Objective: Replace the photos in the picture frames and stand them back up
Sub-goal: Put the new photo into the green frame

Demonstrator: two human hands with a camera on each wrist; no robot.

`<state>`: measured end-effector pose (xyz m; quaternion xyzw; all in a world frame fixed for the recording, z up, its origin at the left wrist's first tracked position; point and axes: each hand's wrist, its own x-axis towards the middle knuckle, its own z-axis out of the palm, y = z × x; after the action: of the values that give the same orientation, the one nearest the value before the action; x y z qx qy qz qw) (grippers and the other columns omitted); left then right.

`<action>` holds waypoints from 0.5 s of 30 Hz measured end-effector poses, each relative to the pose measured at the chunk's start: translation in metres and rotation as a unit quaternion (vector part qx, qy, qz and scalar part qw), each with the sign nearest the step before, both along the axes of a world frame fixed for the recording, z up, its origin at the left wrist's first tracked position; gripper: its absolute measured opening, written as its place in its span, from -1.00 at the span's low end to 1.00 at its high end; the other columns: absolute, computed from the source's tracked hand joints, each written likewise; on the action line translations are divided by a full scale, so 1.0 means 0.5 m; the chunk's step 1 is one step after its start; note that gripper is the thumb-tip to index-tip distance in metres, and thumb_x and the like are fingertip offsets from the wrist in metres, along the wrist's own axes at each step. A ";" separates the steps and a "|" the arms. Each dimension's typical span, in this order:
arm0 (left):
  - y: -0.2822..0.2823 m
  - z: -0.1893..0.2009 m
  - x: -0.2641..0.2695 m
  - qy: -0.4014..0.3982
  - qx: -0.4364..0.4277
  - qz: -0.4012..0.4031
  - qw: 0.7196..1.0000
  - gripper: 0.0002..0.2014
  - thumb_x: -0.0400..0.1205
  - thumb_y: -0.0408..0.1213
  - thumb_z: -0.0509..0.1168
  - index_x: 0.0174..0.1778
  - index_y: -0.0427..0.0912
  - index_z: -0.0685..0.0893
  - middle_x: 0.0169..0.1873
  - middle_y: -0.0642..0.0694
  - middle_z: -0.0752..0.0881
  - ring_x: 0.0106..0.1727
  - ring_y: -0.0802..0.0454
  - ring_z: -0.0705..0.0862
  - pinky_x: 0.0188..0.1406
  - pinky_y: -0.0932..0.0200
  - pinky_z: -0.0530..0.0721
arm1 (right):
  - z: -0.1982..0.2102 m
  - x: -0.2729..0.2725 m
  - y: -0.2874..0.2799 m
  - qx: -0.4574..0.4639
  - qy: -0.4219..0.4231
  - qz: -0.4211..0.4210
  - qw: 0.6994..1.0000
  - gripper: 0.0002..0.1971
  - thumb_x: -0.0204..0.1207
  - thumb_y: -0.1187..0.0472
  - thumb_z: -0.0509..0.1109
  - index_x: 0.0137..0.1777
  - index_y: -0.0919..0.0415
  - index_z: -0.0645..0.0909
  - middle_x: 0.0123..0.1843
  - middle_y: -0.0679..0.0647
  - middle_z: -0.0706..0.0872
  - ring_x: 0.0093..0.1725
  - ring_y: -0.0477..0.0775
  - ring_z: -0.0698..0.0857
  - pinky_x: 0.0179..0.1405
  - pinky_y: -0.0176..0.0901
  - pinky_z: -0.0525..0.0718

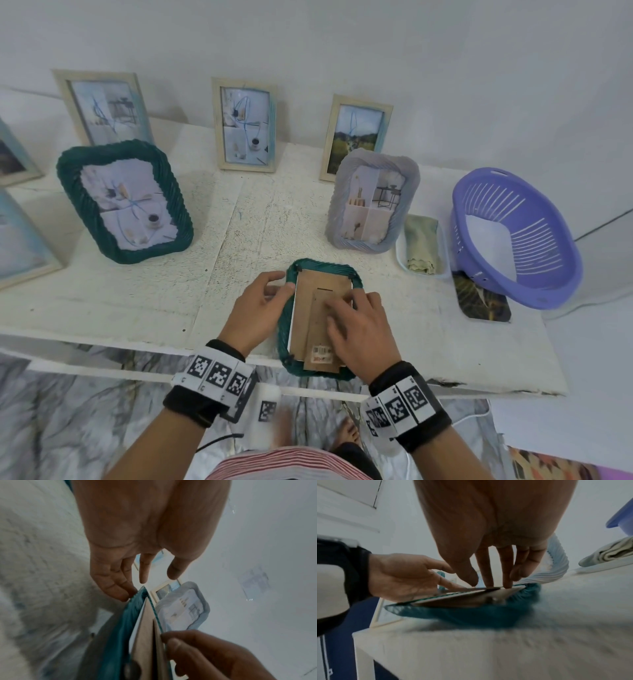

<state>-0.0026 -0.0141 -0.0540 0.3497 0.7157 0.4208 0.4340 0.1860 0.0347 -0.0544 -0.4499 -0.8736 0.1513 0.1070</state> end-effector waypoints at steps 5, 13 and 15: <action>0.003 0.067 0.016 -0.131 0.076 0.042 0.988 -0.70 0.78 0.00 0.06 0.23 0.02 0.65 -0.03 -0.11 0.81 -0.01 0.01 0.78 0.04 0.08 0.74 | 0.075 -0.018 -0.013 -0.146 0.030 -0.059 0.987 -0.26 0.43 -0.53 -0.01 0.22 0.04 0.60 0.09 0.00 0.64 0.08 0.05 0.57 0.04 -0.12 0.59; 0.015 0.093 0.047 -0.134 0.152 -0.063 0.977 -0.59 0.77 0.02 -0.03 0.38 -0.03 0.60 0.18 -0.01 0.78 0.18 0.05 0.75 0.24 0.10 0.68 | 0.141 0.005 0.003 -0.280 0.230 -0.141 0.921 -0.66 0.56 -0.10 0.34 0.27 -0.01 0.55 0.02 -0.14 0.72 -0.05 -0.08 0.75 -0.06 -0.06 0.77; 0.009 0.065 0.037 -0.022 0.136 -0.093 0.986 -0.62 0.73 0.05 0.05 0.36 0.05 0.60 0.25 0.15 0.70 0.23 0.23 0.67 0.31 0.18 0.60 | 0.129 0.021 0.008 -0.287 0.292 -0.159 0.898 -0.74 0.57 0.02 0.32 0.15 0.14 0.63 -0.03 0.07 0.77 -0.05 0.15 0.75 -0.12 0.08 0.78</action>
<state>0.0158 -0.0096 -0.0217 0.4613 0.6060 0.4800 0.4354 0.1965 0.0388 0.0100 -0.5300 -0.6385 0.5008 0.2461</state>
